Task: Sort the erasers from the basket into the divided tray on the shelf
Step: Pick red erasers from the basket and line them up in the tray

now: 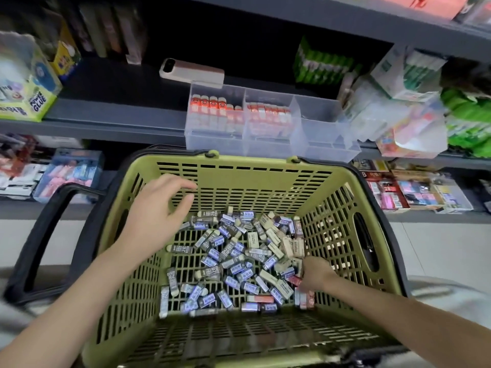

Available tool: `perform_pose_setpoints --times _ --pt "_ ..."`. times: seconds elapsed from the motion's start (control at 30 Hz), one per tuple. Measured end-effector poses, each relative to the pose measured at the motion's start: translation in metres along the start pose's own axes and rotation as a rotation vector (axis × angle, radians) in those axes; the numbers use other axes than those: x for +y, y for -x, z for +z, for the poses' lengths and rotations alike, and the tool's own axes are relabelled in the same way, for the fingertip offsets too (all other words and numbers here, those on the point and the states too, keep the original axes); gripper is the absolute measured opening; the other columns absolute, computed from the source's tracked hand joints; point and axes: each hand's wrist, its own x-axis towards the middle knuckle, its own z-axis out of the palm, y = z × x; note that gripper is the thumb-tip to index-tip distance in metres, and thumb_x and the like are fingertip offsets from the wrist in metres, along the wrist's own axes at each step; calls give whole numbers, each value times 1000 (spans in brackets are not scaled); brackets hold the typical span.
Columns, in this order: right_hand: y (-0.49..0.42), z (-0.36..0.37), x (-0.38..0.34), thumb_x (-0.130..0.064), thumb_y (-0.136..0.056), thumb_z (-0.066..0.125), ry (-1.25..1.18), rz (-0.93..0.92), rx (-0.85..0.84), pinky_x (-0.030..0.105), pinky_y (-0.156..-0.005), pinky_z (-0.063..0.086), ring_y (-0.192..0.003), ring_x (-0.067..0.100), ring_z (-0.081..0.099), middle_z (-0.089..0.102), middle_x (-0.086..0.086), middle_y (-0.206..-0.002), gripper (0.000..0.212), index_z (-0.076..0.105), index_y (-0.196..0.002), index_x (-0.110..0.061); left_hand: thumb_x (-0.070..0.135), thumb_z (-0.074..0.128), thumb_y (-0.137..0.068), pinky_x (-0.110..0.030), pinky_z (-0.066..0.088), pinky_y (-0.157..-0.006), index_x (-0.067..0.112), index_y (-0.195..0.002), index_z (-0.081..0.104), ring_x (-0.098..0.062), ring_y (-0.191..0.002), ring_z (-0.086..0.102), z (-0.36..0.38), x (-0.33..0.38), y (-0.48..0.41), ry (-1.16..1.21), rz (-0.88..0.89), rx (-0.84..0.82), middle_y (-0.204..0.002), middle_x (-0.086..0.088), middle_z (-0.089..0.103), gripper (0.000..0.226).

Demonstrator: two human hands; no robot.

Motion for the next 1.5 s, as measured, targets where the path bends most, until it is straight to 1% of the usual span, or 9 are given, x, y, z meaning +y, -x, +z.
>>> perform_pose_setpoints --times 0.27,0.4,0.57,0.73,0.83,0.97,1.17,1.3,1.5 --pt "2 2 10 -19 -71 78 259 -186 -32 28 -87 51 -110 24 56 59 4 -115 62 45 -122 -10 16 57 -92 -39 40 -95 16 -110 66 -21 -110 51 2 -2 -1 -74 1 -83 -115 1 61 20" --pt "4 -8 11 -10 -76 72 222 -231 -6 26 -89 52 -104 16 59 61 -1 -105 30 59 -103 -12 16 57 -91 -27 42 -89 20 -109 65 -7 -97 53 7 -1 0 29 -33 -135 -110 11 57 19" --pt "35 -68 -2 -12 -75 75 -475 -437 -119 25 -79 52 -81 11 62 67 6 -94 21 65 -93 -13 24 53 -94 -10 46 -78 24 -112 60 -1 -99 57 36 18 7 198 -152 -572 -103 18 58 19" --pt "64 -76 -36 5 -74 70 -1086 -685 -251 22 -69 54 -80 18 69 72 7 -91 28 65 -98 -7 35 45 -97 -25 56 -75 20 -117 54 -12 -88 67 75 47 20 591 -376 -928 -106 -3 66 27" --pt "46 -68 -29 9 -74 65 -1190 -513 -388 25 -76 56 -89 22 70 71 11 -103 37 62 -109 -5 25 43 -100 -16 46 -50 15 -110 54 -7 -57 61 79 47 25 708 -526 -849 -82 -6 63 18" --pt "16 -28 -2 -14 -87 61 -336 -40 -181 11 -53 49 -53 6 59 65 14 -113 13 58 -96 -5 22 43 -101 -17 42 -49 26 -105 50 -6 -55 57 79 39 22 666 -605 -769 -80 -3 62 9" --pt "2 29 0 -29 -83 68 -773 179 -135 37 -89 53 -112 28 56 51 15 -133 67 35 -139 -10 26 49 -98 -22 50 -62 22 -114 56 -10 -70 63 80 40 16 828 -662 -739 -93 -5 68 18" --pt "-2 35 -10 -33 -83 69 -760 142 14 34 -82 55 -73 15 58 60 2 -85 29 57 -99 -11 25 47 -99 -22 48 -61 17 -118 56 -10 -70 62 80 41 15 856 -653 -702 -94 -6 67 22" --pt "-1 23 -16 -16 -69 81 -773 118 -112 28 -81 55 -86 18 65 68 12 -98 43 60 -103 0 22 49 -99 -21 47 -56 13 -112 58 -13 -71 59 81 37 10 917 -702 -616 -88 -5 65 19"
